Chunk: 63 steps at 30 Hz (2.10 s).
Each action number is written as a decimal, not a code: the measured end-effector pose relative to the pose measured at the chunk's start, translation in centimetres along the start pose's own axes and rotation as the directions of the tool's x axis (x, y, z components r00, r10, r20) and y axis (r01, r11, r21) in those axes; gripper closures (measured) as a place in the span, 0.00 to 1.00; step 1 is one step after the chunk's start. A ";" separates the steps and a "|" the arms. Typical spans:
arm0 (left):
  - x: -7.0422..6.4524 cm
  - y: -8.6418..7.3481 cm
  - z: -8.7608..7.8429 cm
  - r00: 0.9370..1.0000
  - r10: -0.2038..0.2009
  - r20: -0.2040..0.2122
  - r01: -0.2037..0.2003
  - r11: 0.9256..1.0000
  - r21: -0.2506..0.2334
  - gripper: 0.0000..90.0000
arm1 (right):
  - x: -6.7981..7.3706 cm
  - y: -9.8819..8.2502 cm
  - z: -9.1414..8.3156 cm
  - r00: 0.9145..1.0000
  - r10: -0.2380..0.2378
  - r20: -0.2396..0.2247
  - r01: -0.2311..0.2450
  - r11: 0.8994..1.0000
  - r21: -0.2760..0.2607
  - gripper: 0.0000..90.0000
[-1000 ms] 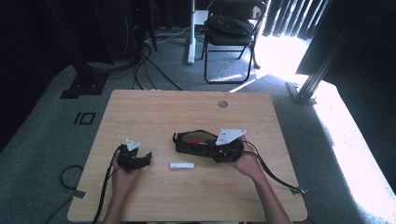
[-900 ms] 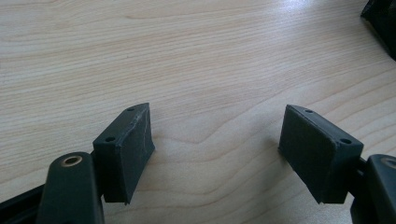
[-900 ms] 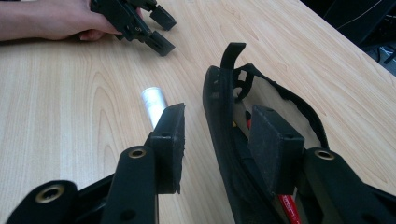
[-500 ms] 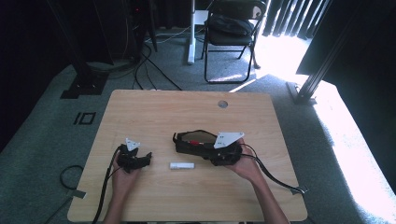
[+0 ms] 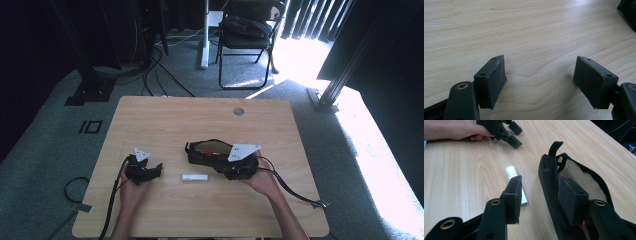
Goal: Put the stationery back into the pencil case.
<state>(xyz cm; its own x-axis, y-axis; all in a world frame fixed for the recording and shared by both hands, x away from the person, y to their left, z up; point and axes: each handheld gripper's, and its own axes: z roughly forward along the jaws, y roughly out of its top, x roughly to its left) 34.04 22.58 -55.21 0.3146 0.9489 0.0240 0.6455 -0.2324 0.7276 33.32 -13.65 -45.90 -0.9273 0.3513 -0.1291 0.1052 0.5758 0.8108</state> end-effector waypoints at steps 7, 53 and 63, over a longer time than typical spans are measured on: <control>0.0 0.0 0.0 1.000 0.000 0.000 0.000 1.000 0.001 0.29 | 0.4 0.6 -0.1 1.000 -0.012 0.026 0.012 1.000 0.007 0.60; 0.0 0.0 0.0 1.000 -0.002 -0.001 0.002 1.000 -0.001 0.29 | 2.0 -1.2 5.6 0.998 0.040 -0.053 -0.040 0.999 0.013 0.60; 0.0 0.0 0.0 1.000 -0.001 -0.001 0.001 1.000 0.000 0.29 | 2.2 -1.8 6.7 0.997 0.044 -0.061 -0.042 0.998 0.037 0.57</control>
<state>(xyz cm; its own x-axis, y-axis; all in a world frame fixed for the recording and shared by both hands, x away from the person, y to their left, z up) 34.03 22.57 -55.21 0.3129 0.9495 0.0238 0.6458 -0.2310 0.7278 33.50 -8.93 -51.44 -0.9418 0.3311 -0.0582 0.1574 0.5871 0.7940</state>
